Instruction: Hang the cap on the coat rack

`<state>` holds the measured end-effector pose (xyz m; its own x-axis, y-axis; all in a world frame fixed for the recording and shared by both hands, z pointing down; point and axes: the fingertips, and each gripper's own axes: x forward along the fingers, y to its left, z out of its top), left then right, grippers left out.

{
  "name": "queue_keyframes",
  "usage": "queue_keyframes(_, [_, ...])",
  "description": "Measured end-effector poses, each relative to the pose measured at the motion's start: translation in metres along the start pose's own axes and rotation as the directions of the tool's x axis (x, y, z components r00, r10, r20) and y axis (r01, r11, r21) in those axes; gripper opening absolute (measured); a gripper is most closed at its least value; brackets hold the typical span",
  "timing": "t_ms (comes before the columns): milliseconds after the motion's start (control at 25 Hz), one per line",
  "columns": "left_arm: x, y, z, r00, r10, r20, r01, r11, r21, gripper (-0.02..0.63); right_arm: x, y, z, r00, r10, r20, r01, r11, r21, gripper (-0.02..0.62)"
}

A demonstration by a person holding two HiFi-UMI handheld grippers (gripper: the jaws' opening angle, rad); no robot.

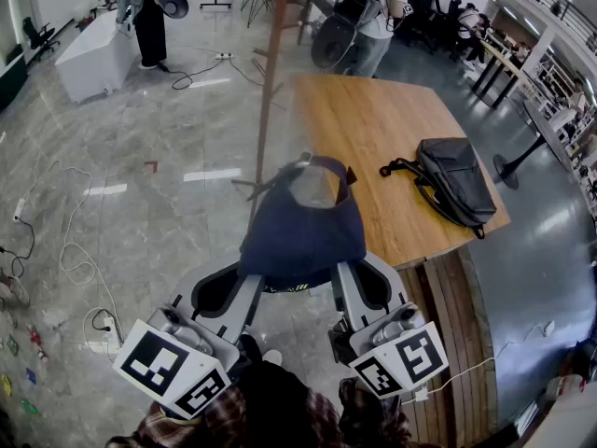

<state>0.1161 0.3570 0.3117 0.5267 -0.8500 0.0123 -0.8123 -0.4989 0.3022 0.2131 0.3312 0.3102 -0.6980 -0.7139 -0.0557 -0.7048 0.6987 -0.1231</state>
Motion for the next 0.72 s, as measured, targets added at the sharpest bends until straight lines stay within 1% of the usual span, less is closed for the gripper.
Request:
queue_keyframes(120, [0.006,0.004,-0.006,1.000,0.011,-0.003,-0.011,1.000,-0.008,0.017,0.005,-0.007,-0.007,1.000,0.006,-0.011,-0.006,1.000,0.008,0.018])
queue_keyframes(200, [0.009,0.017,-0.003,1.000,0.016,-0.003,-0.016,1.000,-0.012,0.017,0.019,-0.007,-0.009,1.000,0.012,-0.014,-0.012,1.000,0.012,0.018])
queue_keyframes(320, [0.018,0.052,0.009,1.000,0.014,-0.001,-0.014,1.000,-0.013,0.018,0.055,-0.007,-0.011,1.000,0.010,-0.011,-0.010,1.000,0.013,0.018])
queue_keyframes(480, [0.044,0.100,0.026,1.000,-0.014,-0.009,0.014,1.000,-0.002,0.018,0.109,-0.019,-0.011,1.000,-0.013,-0.002,0.013,1.000,0.012,0.018])
queue_keyframes(720, [0.080,0.174,0.057,0.998,-0.062,0.003,0.062,0.997,0.037,0.018,0.192,-0.033,-0.008,0.998,-0.049,0.050,0.049,0.999,-0.010,0.018])
